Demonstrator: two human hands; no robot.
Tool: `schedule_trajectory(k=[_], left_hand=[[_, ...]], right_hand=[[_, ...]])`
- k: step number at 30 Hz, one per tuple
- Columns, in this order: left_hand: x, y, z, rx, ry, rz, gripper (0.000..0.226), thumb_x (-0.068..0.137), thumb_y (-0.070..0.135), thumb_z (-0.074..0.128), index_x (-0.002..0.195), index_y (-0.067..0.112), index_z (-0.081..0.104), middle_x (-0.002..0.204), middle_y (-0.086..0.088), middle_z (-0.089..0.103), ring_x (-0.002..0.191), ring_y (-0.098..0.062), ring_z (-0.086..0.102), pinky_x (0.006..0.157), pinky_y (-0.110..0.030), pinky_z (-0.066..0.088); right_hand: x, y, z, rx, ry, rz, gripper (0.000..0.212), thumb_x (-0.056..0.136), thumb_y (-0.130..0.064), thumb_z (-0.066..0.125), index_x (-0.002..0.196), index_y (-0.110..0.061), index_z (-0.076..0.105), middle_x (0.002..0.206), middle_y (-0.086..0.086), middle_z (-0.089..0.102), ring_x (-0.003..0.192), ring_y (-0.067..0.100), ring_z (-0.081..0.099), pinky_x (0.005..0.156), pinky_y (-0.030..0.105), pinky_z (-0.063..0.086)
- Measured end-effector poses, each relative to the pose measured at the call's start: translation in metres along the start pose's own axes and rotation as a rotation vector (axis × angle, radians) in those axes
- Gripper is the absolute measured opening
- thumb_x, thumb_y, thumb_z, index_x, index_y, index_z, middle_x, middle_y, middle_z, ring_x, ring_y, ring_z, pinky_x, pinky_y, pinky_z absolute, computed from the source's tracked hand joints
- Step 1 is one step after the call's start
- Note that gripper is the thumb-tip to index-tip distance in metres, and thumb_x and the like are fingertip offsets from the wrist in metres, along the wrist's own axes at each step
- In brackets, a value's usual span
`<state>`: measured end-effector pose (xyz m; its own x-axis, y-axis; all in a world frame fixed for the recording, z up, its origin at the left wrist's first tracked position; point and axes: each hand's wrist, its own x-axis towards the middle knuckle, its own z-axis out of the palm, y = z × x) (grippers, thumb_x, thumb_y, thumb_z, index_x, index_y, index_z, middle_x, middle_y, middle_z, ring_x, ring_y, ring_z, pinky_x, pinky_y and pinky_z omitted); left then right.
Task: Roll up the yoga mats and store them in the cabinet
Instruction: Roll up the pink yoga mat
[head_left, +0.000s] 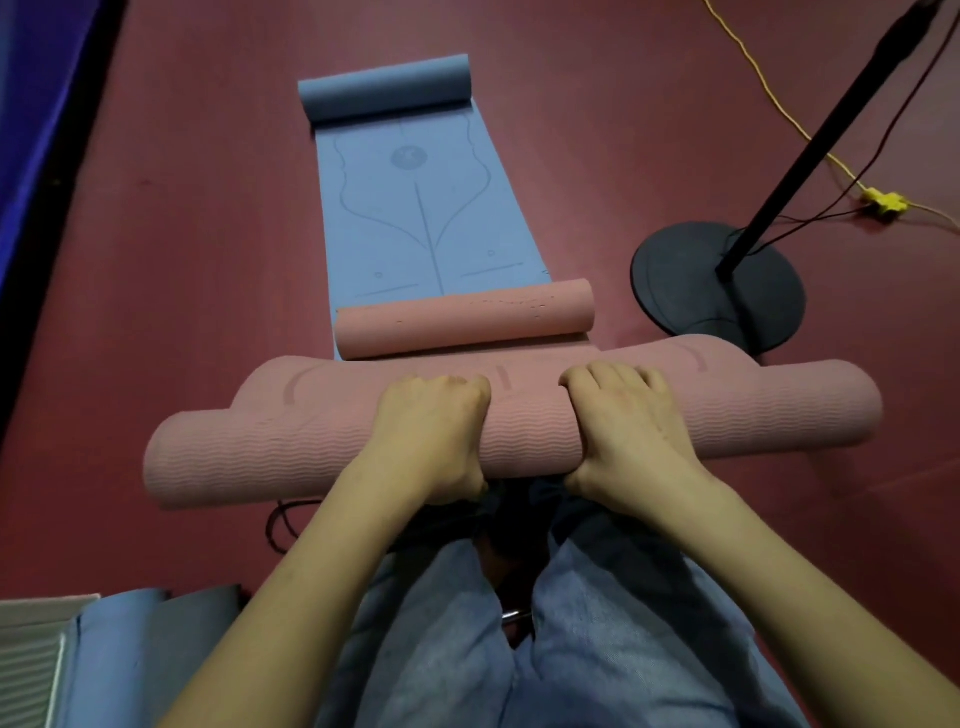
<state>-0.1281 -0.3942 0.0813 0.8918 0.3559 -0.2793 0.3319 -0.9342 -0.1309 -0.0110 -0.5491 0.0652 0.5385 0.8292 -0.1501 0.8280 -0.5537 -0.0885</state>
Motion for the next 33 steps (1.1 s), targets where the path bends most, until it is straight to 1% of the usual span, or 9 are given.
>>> schedule_trajectory(k=[2,4,7,12,17,21,26,29,33], left_hand=[[-0.007,0.002,0.007,-0.027,0.001,-0.023,0.082,0.058,0.065,0.085,0.116,0.023,0.045,0.124,0.002,0.064,0.110,-0.027,0.062,0.078,-0.035,0.036],[-0.013,0.002,0.012,-0.071,0.017,-0.029,0.115,0.056,0.071,0.084,0.146,0.020,0.035,0.139,0.002,0.056,0.123,-0.025,0.054,0.096,-0.036,0.038],[-0.018,0.003,0.015,-0.167,0.071,-0.069,0.131,0.056,0.072,0.083,0.158,0.017,0.022,0.146,0.002,0.050,0.132,-0.023,0.047,0.106,-0.035,0.035],[-0.024,-0.003,0.031,-0.127,0.240,-0.082,0.123,0.032,0.063,0.095,0.136,0.009,0.056,0.123,-0.005,0.065,0.107,-0.030,0.062,0.091,-0.041,0.049],[-0.027,-0.004,0.039,-0.132,0.331,-0.092,0.121,0.020,0.058,0.097,0.124,0.007,0.063,0.110,-0.007,0.069,0.093,-0.031,0.066,0.082,-0.040,0.051],[-0.020,-0.007,0.039,-0.110,0.320,-0.065,0.105,0.027,0.057,0.094,0.115,0.009,0.063,0.101,-0.003,0.069,0.088,-0.029,0.066,0.078,-0.039,0.043],[-0.009,-0.010,0.024,-0.096,0.197,-0.031,0.063,0.052,0.049,0.080,0.103,0.019,0.059,0.098,-0.001,0.069,0.089,-0.030,0.067,0.081,-0.038,0.040],[0.002,-0.017,0.013,-0.092,0.104,-0.021,0.066,0.051,0.059,0.080,0.101,0.023,0.056,0.103,0.003,0.070,0.094,-0.027,0.066,0.081,-0.036,0.038],[0.010,-0.031,-0.001,-0.068,-0.010,0.004,0.073,0.048,0.070,0.080,0.100,0.025,0.055,0.102,0.003,0.070,0.092,-0.027,0.066,0.072,-0.034,0.045]], right_hand=[[0.004,0.002,-0.004,-0.008,-0.058,-0.020,0.071,0.061,-0.042,0.079,0.122,-0.022,0.048,0.121,-0.003,0.054,0.114,0.022,0.053,0.097,0.037,0.032],[0.011,0.005,-0.008,-0.017,-0.137,-0.062,0.074,0.059,-0.044,0.080,0.121,-0.022,0.047,0.121,-0.003,0.052,0.114,0.022,0.053,0.098,0.038,0.037],[0.022,0.008,-0.018,-0.002,-0.246,-0.084,0.079,0.054,-0.046,0.082,0.120,-0.020,0.048,0.120,-0.002,0.052,0.110,0.024,0.056,0.097,0.042,0.043],[0.038,0.009,-0.033,0.044,-0.366,-0.084,0.084,0.049,-0.044,0.088,0.121,-0.018,0.052,0.119,-0.002,0.056,0.104,0.024,0.058,0.090,0.039,0.051],[0.042,0.006,-0.032,0.029,-0.369,-0.102,0.080,0.051,-0.045,0.088,0.117,-0.019,0.051,0.117,-0.001,0.055,0.102,0.024,0.057,0.082,0.035,0.046],[0.034,0.010,-0.025,0.008,-0.300,-0.117,0.078,0.052,-0.051,0.087,0.112,-0.018,0.049,0.111,0.000,0.053,0.095,0.025,0.057,0.082,0.038,0.050],[0.027,0.028,-0.024,0.019,-0.243,-0.188,0.093,0.055,-0.065,0.082,0.130,-0.022,0.049,0.123,-0.003,0.058,0.110,0.023,0.058,0.087,0.035,0.044],[0.028,0.037,-0.030,0.001,-0.220,-0.242,0.103,0.056,-0.070,0.082,0.141,-0.028,0.044,0.133,-0.008,0.057,0.119,0.018,0.054,0.093,0.033,0.038],[0.032,0.055,-0.042,-0.017,-0.290,-0.281,0.114,0.051,-0.066,0.088,0.148,-0.038,0.034,0.143,-0.014,0.052,0.127,0.016,0.052,0.097,0.033,0.041]])
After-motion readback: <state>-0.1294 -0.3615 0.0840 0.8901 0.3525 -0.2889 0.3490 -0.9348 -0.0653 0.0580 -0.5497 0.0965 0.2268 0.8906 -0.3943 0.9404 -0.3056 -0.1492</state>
